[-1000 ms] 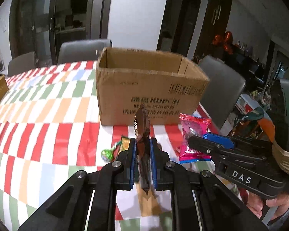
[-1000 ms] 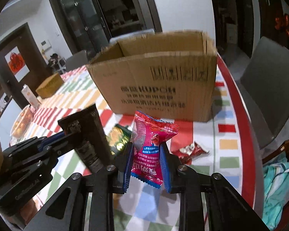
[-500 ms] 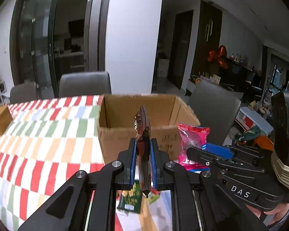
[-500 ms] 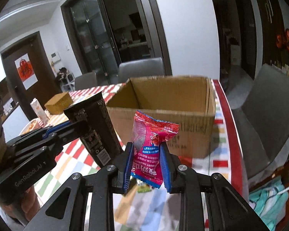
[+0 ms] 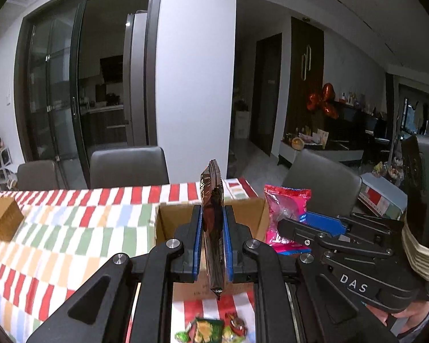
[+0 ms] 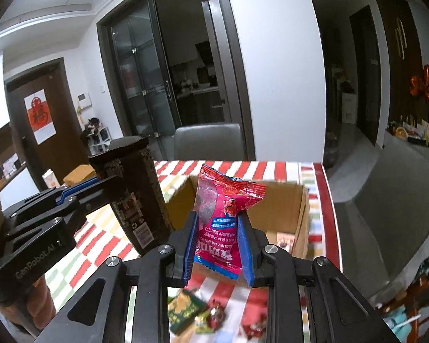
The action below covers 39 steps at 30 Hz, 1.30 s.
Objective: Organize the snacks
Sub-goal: 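Carry both packets into the box and open both tools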
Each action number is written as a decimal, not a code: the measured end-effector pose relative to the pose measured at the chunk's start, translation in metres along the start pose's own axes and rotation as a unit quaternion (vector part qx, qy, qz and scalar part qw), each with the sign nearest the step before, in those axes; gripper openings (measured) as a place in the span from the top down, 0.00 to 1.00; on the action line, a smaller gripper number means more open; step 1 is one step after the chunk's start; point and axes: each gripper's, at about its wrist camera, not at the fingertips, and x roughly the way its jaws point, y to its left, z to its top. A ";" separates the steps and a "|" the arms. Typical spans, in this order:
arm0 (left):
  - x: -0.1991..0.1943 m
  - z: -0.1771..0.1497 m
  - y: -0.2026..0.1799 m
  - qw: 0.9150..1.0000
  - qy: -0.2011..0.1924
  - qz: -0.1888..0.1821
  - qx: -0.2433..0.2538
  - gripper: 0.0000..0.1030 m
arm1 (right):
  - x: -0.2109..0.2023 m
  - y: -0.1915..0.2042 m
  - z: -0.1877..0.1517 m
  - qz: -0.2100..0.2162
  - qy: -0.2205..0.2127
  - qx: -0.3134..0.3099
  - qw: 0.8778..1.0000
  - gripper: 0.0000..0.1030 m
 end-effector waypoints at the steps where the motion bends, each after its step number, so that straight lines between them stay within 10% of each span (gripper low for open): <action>1: 0.004 0.004 0.001 1.000 0.001 0.002 0.001 0.86 | 0.002 -0.001 0.006 0.000 -0.004 -0.002 1.000 0.73; 22: 0.124 -0.001 0.007 0.992 0.117 0.039 0.038 0.84 | 0.095 -0.027 0.022 -0.037 0.080 -0.010 0.996 0.72; 25: 0.118 -0.005 0.004 0.991 0.112 0.051 0.044 0.55 | 0.102 -0.027 0.018 -0.034 0.097 -0.016 0.995 0.66; 27: 0.109 -0.007 0.002 0.992 0.102 0.061 0.052 0.53 | 0.101 -0.028 0.014 -0.044 0.097 -0.013 0.994 0.55; 39: 0.051 -0.028 0.016 0.993 0.092 0.065 0.042 0.45 | 0.049 -0.009 -0.016 -0.040 0.066 -0.019 0.997 0.54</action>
